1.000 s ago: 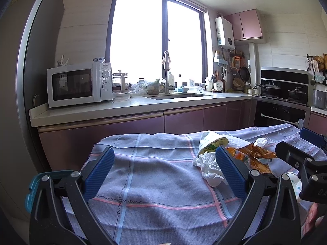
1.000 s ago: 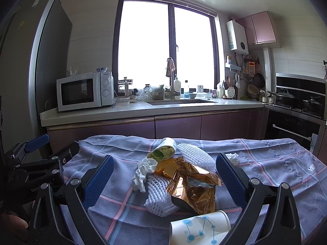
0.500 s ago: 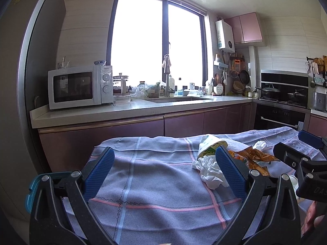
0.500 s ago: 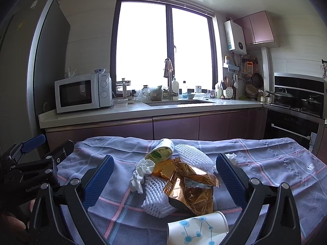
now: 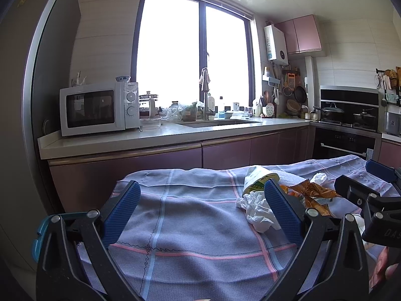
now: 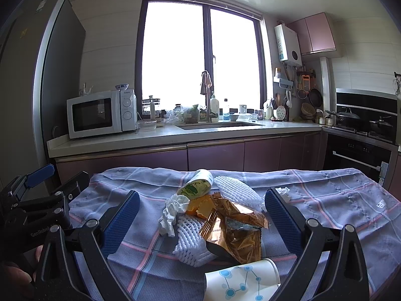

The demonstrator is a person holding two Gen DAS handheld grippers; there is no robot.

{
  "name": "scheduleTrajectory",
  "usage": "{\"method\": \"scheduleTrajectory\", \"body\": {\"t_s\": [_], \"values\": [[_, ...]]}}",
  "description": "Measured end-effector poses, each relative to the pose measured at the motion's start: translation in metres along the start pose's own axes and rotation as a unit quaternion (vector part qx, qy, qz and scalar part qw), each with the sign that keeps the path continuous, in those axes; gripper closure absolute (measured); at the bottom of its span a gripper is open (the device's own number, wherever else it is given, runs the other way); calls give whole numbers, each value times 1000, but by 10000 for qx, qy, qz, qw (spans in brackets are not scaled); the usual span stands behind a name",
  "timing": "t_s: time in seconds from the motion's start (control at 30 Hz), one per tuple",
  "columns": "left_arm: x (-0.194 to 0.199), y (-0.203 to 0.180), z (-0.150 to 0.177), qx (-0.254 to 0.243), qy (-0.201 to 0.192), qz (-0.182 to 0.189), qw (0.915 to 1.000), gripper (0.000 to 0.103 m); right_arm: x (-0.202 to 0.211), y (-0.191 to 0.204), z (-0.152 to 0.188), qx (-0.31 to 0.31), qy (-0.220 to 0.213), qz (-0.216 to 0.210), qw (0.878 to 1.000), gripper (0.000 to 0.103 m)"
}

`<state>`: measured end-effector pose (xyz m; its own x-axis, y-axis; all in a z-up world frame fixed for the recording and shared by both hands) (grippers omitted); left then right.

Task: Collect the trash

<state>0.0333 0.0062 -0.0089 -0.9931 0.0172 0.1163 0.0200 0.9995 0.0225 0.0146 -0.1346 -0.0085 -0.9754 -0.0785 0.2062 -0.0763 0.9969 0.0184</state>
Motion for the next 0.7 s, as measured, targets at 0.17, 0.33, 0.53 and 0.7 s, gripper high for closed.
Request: {"method": "scheduleTrajectory", "body": {"t_s": [0.17, 0.33, 0.53, 0.7], "values": [[1, 0, 0, 0, 1, 0, 10000, 6, 0, -1, 1, -21, -3, 8, 10000, 7], [1, 0, 0, -4, 0, -1, 10000, 6, 0, -2, 1, -25, -6, 14, 10000, 7], [1, 0, 0, -8, 1, -5, 10000, 6, 0, -2, 1, -25, -4, 9, 10000, 7], [1, -2, 1, -9, 22, 16, 10000, 6, 0, -2, 1, -32, 2, 0, 10000, 7]]}}
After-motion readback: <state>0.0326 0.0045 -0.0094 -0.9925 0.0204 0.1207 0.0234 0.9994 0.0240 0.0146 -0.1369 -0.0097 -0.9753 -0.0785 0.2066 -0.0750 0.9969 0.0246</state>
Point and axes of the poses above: each gripper's, at about its wrist camera, not at the fingertips, and x roughly against the way its jaws point, y to its left, z to its underside, the point moved 6 cm from there along -x, roughly the way its jaws point, and after that the axes turned 4 degrees about -y, right-handed, at the moved point
